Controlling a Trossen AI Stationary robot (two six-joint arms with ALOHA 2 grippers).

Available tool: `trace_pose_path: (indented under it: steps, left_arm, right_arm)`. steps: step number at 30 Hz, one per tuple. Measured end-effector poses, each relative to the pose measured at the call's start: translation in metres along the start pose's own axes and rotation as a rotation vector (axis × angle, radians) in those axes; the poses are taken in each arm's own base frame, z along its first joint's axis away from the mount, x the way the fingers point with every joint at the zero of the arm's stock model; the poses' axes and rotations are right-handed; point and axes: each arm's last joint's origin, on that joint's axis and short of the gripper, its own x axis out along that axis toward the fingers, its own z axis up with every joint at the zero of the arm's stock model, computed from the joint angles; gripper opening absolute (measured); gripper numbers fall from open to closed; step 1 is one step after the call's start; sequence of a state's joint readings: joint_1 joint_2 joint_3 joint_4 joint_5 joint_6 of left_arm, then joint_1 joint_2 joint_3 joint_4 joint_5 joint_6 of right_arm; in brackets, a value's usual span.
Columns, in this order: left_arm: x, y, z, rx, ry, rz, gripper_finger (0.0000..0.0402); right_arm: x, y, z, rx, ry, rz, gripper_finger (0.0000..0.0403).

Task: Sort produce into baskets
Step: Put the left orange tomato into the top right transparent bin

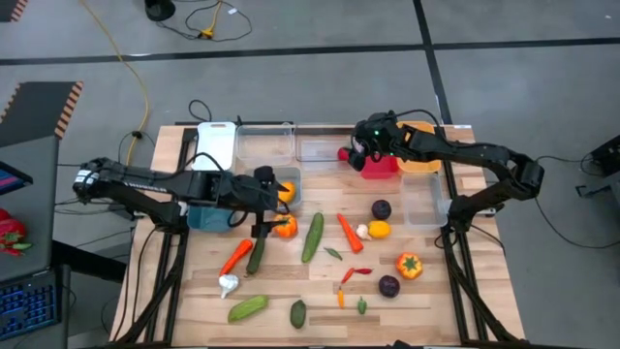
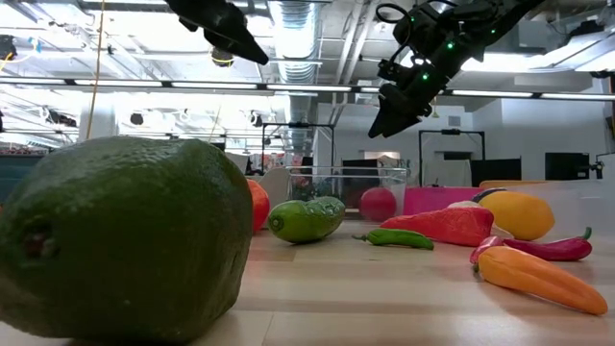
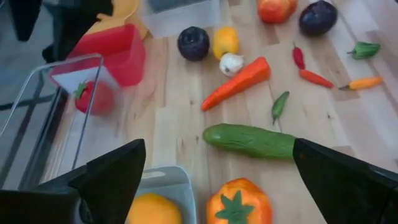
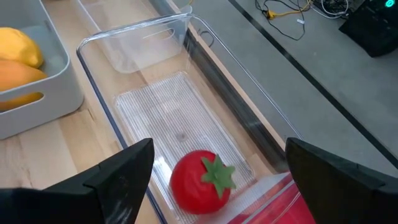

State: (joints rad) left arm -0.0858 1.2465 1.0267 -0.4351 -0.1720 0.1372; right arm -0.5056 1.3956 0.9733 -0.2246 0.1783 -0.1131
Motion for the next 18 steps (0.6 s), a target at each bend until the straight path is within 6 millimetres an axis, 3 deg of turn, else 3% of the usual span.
trace_pose_path:
  steps: [9,18]
  left_arm:
    - [-0.002,-0.014,0.002,-0.046,-0.015,-0.093,0.0394]
    - [-0.004,-0.018,0.013,-0.039,-0.126,-0.053,0.0394]
  right_arm:
    - [0.000,0.000,0.000,0.000,0.000,0.000,0.0390]
    - [0.000,0.000,0.000,0.000,0.000,0.000,0.0390]
